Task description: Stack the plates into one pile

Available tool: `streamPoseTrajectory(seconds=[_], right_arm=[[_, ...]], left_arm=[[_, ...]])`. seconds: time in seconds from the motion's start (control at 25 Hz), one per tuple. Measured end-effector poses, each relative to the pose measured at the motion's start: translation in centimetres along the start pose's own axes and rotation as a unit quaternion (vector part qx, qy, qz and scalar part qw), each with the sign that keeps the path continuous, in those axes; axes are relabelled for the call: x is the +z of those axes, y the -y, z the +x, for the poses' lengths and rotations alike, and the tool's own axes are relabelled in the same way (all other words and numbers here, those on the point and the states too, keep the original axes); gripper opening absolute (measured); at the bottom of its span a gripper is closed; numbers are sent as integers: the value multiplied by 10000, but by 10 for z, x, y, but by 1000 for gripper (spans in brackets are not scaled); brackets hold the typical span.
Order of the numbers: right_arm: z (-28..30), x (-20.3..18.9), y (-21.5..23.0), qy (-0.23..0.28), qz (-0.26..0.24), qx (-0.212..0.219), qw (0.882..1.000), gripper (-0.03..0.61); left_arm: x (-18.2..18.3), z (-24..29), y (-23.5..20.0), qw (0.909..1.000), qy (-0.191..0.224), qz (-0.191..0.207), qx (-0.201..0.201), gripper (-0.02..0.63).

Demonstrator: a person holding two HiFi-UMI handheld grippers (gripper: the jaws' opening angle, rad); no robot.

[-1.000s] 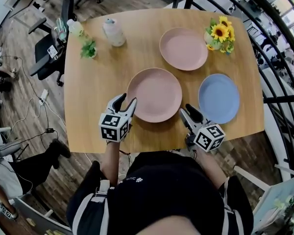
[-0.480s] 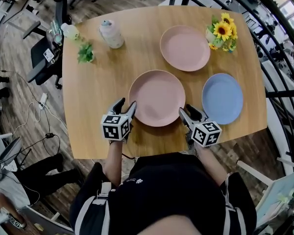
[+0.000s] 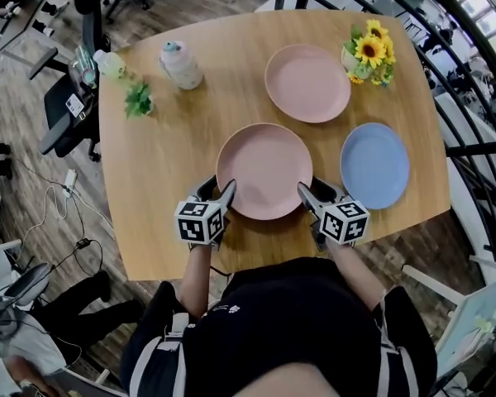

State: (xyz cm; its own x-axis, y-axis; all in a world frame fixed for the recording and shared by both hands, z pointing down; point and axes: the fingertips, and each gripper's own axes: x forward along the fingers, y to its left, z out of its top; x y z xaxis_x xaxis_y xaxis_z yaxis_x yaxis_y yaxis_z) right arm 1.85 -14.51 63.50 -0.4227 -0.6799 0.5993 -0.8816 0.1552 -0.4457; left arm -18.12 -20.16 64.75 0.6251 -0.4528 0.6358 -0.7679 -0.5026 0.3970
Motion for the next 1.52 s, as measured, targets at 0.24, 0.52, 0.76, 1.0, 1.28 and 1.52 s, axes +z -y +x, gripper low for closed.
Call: streamPoseTrajectory(seconds=[0.24,0.52,0.76,1.0,1.28,1.52], right_arm=[[0,-1,-5,50,428,8,9991,169],[-3,7,-16,213,358,35,9991,166],[-13,14,-17,355,337,47,9988,164],[-38,23,-6,546,376,102,9977,164],[-71,38,23,851,388,63,9956,160],[-110,41,57,1133,499,-118,9922,158]], left_arm=[[3,-2,-1,9997,71,-177,-163,186],[13,-12,-3,9990,304,-323,-109,179],[24,-19,7,9985,473,-266,-45,178],[30,-17,33,9984,534,-190,-36,176],[41,-2,75,9982,597,-30,-100,176],[49,21,121,9979,512,228,-313,176]])
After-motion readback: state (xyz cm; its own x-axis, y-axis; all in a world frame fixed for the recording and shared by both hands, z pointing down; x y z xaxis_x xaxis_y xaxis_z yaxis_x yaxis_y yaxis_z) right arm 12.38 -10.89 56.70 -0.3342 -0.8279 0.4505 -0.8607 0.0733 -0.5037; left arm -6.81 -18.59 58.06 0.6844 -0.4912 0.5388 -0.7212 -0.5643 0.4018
